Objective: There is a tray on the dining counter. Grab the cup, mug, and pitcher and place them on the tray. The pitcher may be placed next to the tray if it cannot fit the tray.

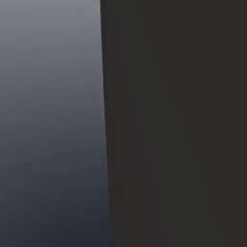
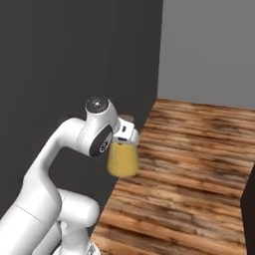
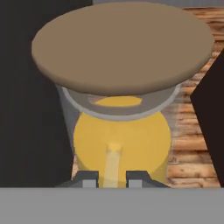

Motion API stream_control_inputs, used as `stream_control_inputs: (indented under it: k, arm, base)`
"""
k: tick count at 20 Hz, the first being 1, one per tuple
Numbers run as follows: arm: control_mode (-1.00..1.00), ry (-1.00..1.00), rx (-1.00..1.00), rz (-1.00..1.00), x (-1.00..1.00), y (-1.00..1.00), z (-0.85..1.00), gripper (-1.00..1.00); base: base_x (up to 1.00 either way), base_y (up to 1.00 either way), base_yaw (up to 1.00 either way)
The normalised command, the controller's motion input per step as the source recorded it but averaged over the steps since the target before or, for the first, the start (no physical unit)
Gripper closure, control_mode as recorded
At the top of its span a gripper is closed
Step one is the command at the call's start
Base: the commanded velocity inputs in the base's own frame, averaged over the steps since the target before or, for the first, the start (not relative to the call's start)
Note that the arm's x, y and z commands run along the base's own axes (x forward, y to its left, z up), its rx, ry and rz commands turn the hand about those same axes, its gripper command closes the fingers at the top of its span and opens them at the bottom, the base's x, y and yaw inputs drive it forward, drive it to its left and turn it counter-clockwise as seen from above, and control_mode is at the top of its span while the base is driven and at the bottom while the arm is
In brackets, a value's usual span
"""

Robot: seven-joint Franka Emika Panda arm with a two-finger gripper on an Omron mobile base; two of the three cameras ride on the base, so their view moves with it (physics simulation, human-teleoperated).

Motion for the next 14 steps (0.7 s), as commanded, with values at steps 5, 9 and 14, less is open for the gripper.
stream_control_inputs:
  k: [5, 9, 14]
  arm:
    - [1.0, 0.0, 0.0, 0.0, 0.0, 0.0, 0.0, 1.0]
    - [1.0, 0.0, 0.0, 0.0, 0.0, 0.0, 0.0, 1.0]
    - [1.0, 0.0, 0.0, 0.0, 0.0, 0.0, 0.0, 1.0]
  base:
    - [1.0, 0.14, -0.48]
    - [1.0, 0.32, -0.47]
    - [1.0, 0.59, -0.37]
